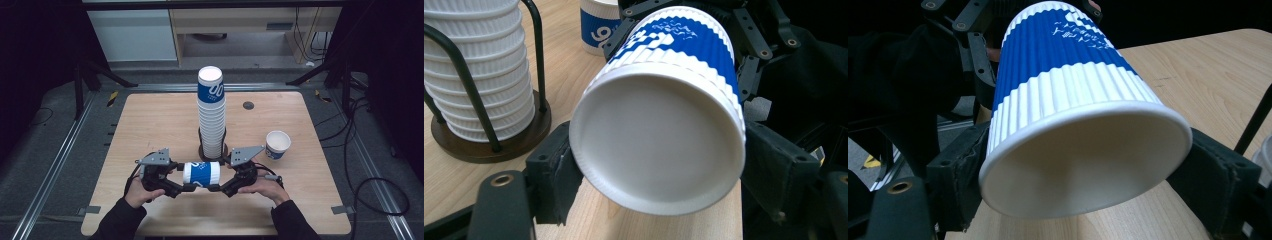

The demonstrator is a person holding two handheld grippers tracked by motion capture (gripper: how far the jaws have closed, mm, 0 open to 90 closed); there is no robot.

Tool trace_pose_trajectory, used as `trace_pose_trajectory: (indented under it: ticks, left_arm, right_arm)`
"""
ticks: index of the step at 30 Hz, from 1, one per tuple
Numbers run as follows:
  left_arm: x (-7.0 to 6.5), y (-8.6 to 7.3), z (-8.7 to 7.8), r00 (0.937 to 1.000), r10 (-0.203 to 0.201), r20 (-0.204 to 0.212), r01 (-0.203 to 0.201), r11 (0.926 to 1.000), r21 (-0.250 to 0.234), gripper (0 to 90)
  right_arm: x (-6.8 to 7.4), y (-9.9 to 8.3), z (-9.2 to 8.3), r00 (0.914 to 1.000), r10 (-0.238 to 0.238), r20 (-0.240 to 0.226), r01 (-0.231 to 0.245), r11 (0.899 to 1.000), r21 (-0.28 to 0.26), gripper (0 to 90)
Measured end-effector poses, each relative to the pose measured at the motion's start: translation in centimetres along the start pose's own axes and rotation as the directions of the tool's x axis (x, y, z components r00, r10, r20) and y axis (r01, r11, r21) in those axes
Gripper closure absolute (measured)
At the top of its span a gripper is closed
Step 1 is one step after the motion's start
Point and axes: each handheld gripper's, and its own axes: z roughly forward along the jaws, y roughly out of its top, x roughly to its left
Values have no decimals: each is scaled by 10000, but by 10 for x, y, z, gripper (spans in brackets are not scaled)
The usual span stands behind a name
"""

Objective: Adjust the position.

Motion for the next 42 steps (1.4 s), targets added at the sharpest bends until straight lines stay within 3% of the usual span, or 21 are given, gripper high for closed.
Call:
trace_pose_trajectory:
  ticks: [7,10,14,20,24,28,35,42]
  left_arm:
    - [2,0,-6,9997,113,-208,-110,9999,133,199]
    - [3,0,-5,9993,275,-260,-257,9974,678,176]
    - [1,-2,1,9985,520,-187,-492,9906,1275,168]
    - [-3,-6,13,9954,942,192,-961,9699,2235,170]
    - [-5,-8,16,9936,982,561,-1089,9644,2411,228]
    - [-5,-8,16,9924,1071,603,-1189,9608,2503,254]
    - [-2,-8,13,9942,992,418,-1062,9663,2345,259]
    - [7,-8,1,9974,664,-280,-609,9844,1652,259]
  right_arm:
    - [0,2,-5,9998,-134,147,131,9998,171,165]
    - [-1,1,-5,9991,-294,292,277,9980,567,163]
    - [0,-2,0,9993,-344,144,329,9947,969,163]
    - [7,-6,16,9977,-551,-404,611,9839,1677,162]
    - [10,-7,21,9961,-582,-657,691,9816,1778,164]
    - [9,-7,20,9957,-598,-704,716,9812,1791,160]
    - [7,-6,18,9981,-405,-460,469,9878,1486,130]
    - [-1,-1,1,9996,-124,273,101,9964,838,99]
